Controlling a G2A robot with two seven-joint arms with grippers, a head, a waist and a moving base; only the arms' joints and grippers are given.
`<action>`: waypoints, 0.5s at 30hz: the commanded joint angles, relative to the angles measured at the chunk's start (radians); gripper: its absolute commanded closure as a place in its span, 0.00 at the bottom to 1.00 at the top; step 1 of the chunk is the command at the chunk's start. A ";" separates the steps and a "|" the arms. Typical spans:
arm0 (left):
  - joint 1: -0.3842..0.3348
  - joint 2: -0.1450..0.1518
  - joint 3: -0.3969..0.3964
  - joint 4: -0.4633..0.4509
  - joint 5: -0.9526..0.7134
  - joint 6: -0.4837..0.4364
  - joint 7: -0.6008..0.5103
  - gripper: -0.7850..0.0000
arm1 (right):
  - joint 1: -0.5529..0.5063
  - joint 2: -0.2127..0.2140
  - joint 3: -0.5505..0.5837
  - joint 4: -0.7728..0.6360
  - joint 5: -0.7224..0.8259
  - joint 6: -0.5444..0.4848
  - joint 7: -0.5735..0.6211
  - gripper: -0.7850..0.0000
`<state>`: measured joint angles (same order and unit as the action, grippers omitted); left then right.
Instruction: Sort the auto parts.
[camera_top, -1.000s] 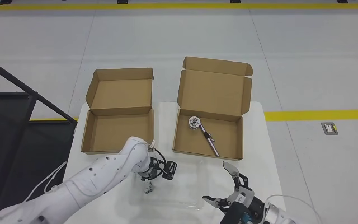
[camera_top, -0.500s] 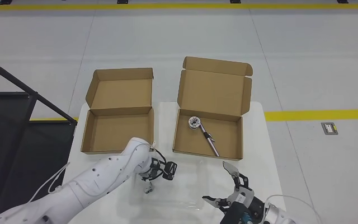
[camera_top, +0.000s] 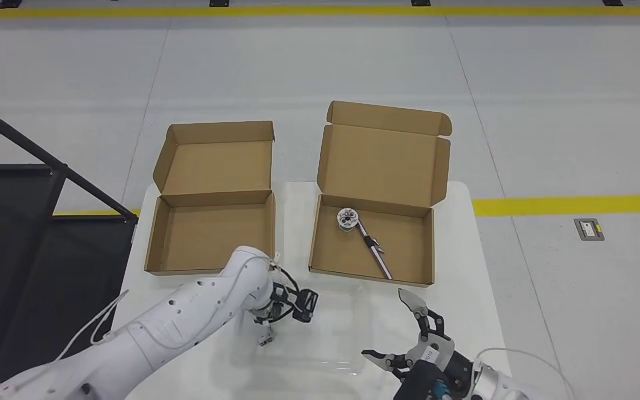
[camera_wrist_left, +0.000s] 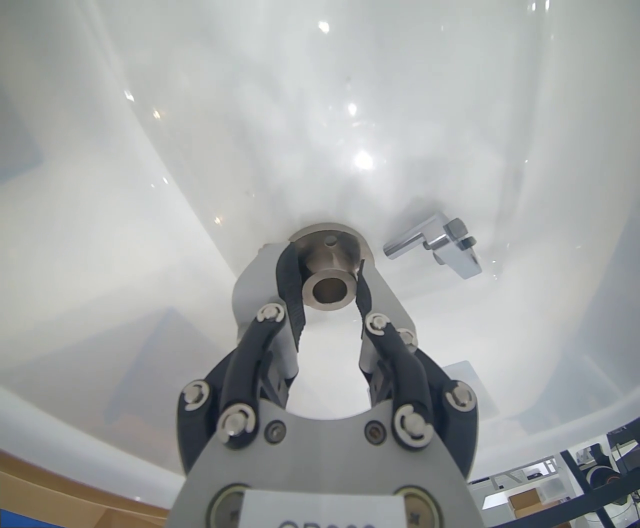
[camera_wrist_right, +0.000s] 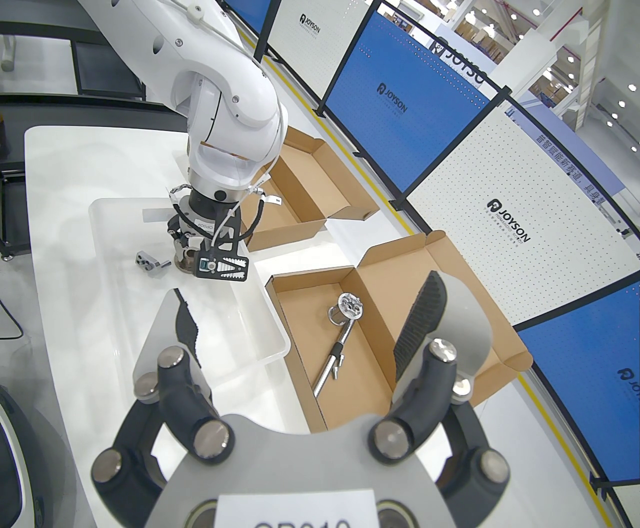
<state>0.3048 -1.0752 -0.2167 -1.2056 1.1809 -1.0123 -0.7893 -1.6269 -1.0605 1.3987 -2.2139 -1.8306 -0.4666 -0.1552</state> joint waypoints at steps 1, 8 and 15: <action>-0.002 -0.001 0.002 0.004 0.004 0.000 -0.002 0.90 | 0.000 0.000 0.000 0.000 0.000 0.000 0.000 0.00; -0.002 -0.004 0.011 0.011 0.003 0.000 0.006 1.00 | 0.000 0.000 0.000 0.000 0.000 0.000 0.000 0.00; -0.013 0.008 0.012 -0.014 -0.032 0.000 0.037 1.00 | 0.000 0.000 0.000 0.000 0.000 0.000 0.000 0.00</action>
<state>0.2952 -1.0717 -0.2035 -1.2131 1.1596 -1.0123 -0.7639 -1.6269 -1.0605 1.3987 -2.2139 -1.8306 -0.4666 -0.1552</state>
